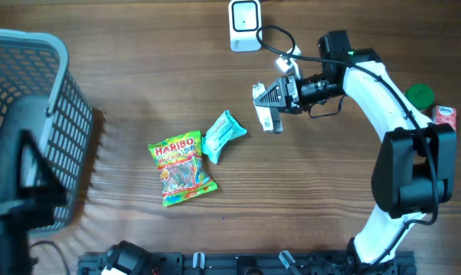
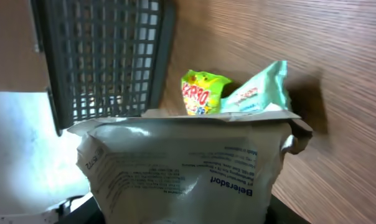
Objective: Scan the item barcode
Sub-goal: 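Regrasp the white wipes pack with the right gripper and lift it to the scanner, then hold the white pack at the scanner, then carry it to the right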
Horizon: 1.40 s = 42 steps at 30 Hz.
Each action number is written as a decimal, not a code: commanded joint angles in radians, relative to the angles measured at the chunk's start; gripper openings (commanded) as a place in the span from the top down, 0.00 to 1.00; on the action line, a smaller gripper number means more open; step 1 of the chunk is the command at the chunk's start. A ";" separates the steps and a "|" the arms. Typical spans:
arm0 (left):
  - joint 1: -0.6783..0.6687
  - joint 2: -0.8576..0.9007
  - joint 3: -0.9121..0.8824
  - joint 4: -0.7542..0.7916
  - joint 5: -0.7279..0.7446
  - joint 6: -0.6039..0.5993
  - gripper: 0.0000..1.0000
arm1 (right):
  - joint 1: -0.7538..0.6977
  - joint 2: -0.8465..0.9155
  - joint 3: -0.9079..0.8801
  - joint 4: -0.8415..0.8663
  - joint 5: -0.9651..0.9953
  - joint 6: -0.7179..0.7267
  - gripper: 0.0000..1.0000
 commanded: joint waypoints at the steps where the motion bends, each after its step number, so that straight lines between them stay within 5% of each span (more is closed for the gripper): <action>1: 0.003 0.000 0.040 -0.012 -0.043 0.040 0.00 | 0.002 -0.021 0.019 0.014 0.016 -0.039 0.45; 8: 0.003 0.000 0.039 -0.395 -0.044 0.039 0.00 | 0.003 -0.078 0.021 0.223 0.415 -0.017 0.44; 15: 0.003 0.000 0.039 -0.583 -0.037 0.039 0.00 | 0.069 -0.106 0.021 0.545 0.917 0.011 0.44; 23: 0.003 0.000 0.039 -0.663 -0.037 0.039 0.00 | 0.224 -0.078 0.021 0.943 1.561 -0.370 0.47; 33: 0.003 0.000 0.039 -0.665 -0.037 0.039 0.00 | 0.281 0.153 0.078 1.474 1.828 -0.871 0.53; 42: 0.003 0.000 0.039 -0.665 -0.037 0.039 0.00 | 0.354 0.481 0.446 1.498 1.878 -1.100 0.54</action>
